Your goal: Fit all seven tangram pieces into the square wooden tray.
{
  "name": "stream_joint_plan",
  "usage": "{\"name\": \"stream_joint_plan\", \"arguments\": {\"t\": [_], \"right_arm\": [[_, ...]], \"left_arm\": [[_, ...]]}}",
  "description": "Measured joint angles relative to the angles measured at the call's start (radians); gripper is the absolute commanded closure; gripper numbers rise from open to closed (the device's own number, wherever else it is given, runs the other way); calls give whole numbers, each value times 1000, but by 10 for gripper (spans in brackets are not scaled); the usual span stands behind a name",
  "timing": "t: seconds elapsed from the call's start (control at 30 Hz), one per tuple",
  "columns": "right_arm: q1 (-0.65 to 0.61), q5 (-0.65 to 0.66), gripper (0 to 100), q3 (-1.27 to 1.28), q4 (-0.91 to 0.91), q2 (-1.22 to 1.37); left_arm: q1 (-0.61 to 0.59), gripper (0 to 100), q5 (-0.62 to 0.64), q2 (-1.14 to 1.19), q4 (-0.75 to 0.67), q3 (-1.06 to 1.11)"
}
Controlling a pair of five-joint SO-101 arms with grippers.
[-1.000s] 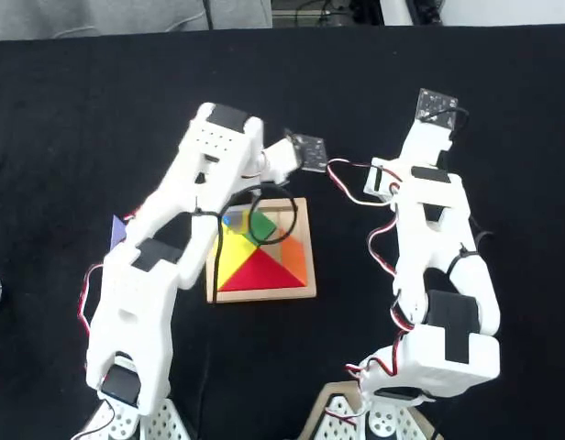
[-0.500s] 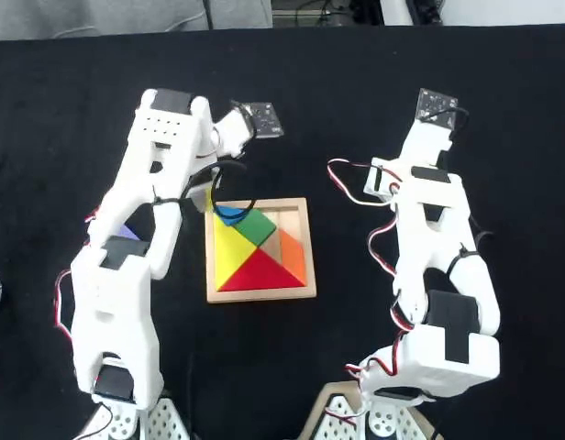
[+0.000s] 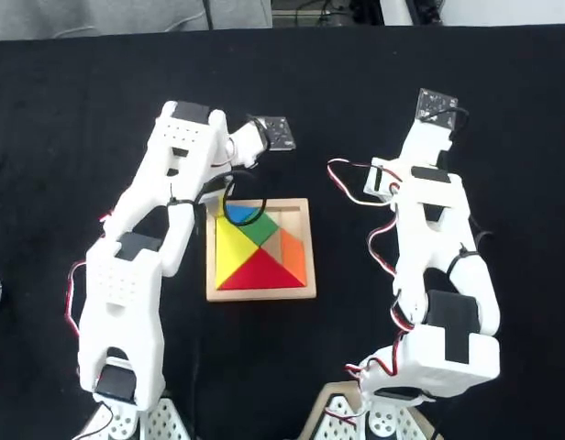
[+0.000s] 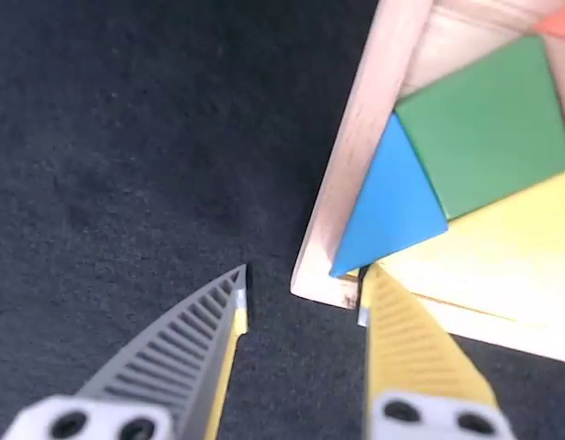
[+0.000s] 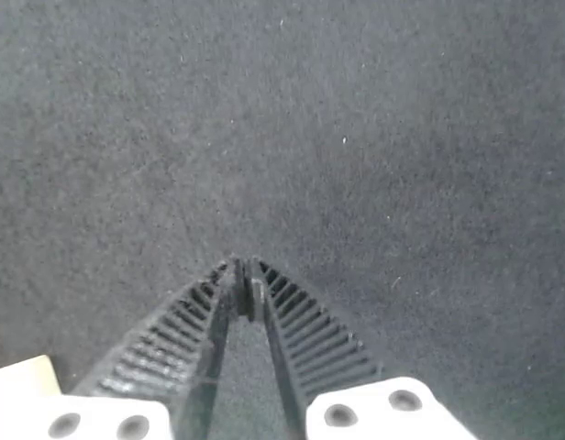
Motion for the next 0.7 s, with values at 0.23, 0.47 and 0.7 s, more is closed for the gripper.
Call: {"name": "stream_joint_plan", "arguments": {"t": [0.23,0.47,0.7], "right_arm": [[0,0,987,0,0,0],[0,0,987,0,0,0],[0,0,987,0,0,0]], "left_arm": [[12,791,37,0,-11,0],[20,791,-52,0,160,-15],[25,791,-12,0,222,-169]]}}
